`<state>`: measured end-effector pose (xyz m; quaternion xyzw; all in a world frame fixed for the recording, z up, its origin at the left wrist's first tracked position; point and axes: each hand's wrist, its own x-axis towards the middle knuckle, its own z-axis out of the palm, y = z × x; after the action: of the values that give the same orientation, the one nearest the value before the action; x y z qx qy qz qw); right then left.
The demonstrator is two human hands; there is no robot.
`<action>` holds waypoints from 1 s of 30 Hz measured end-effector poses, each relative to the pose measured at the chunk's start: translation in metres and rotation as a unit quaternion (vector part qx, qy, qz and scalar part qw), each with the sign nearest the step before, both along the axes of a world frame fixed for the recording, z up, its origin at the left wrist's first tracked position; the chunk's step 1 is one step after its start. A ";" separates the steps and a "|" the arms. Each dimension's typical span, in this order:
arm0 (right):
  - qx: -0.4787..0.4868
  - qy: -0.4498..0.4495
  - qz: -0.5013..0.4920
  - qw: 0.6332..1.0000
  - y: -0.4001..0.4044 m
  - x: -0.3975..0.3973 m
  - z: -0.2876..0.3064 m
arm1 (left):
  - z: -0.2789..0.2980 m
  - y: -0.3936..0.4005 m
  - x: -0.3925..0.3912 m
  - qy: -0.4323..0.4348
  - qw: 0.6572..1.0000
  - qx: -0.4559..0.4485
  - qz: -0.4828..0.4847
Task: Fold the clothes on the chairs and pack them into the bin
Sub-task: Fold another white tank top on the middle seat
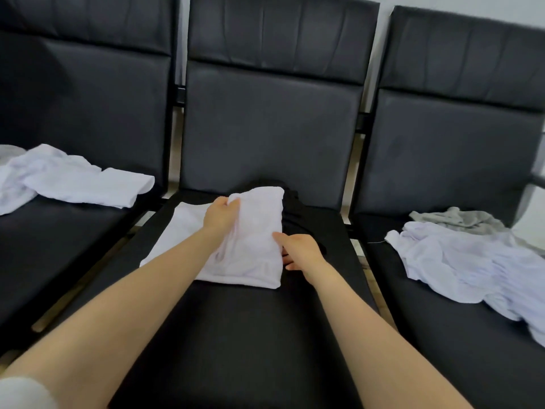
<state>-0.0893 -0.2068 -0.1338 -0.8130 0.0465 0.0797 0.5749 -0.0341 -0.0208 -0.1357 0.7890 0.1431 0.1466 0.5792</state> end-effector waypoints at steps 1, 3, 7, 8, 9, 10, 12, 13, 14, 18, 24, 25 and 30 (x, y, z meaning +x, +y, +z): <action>-0.007 -0.009 0.007 1.000 0.002 0.000 0.000 | 0.005 -0.001 0.002 -0.017 0.999 -0.046 0.015; -0.015 -0.022 0.025 0.999 0.006 0.000 -0.001 | 0.008 0.000 0.003 -0.036 0.996 -0.075 0.036; -0.032 -0.020 0.032 0.999 0.015 -0.001 -0.003 | -0.001 0.004 -0.004 -0.001 0.998 0.011 0.057; -0.037 -0.016 0.028 0.999 0.016 -0.001 -0.004 | -0.002 0.006 -0.007 0.015 0.997 0.031 0.062; -0.040 -0.011 0.026 0.999 0.017 -0.001 -0.004 | -0.002 0.008 -0.009 0.034 0.996 0.049 0.063; -0.041 -0.009 0.027 0.999 0.017 -0.002 -0.003 | -0.001 0.011 -0.010 0.056 0.995 0.064 0.057; -0.029 -0.006 0.027 0.999 0.017 -0.003 -0.001 | 0.004 0.018 -0.019 0.106 0.989 0.100 0.021; -0.012 -0.005 0.023 1.000 0.017 -0.003 0.001 | 0.005 0.020 -0.026 0.122 0.985 0.119 -0.004; 0.006 -0.003 0.016 1.000 0.017 -0.004 0.003 | 0.006 0.019 -0.035 0.130 0.980 0.145 -0.031; 0.056 -0.015 -0.007 0.998 0.021 -0.010 0.011 | 0.008 0.008 -0.068 0.114 0.953 0.264 -0.096; 0.125 0.012 0.003 0.992 0.023 -0.026 0.028 | 0.025 0.012 -0.092 0.137 0.980 0.122 -0.070; 0.135 0.012 0.011 0.991 0.023 -0.028 0.030 | 0.025 0.016 -0.095 0.143 0.983 0.096 -0.070; 0.139 0.001 0.050 0.989 0.029 -0.039 0.035 | 0.025 0.035 -0.123 0.159 0.984 0.010 -0.077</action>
<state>-0.1280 -0.1781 -0.0988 -0.7267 -0.0054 0.1149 0.6773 -0.1566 0.0139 -0.1108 0.8168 0.1705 -0.0249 0.5506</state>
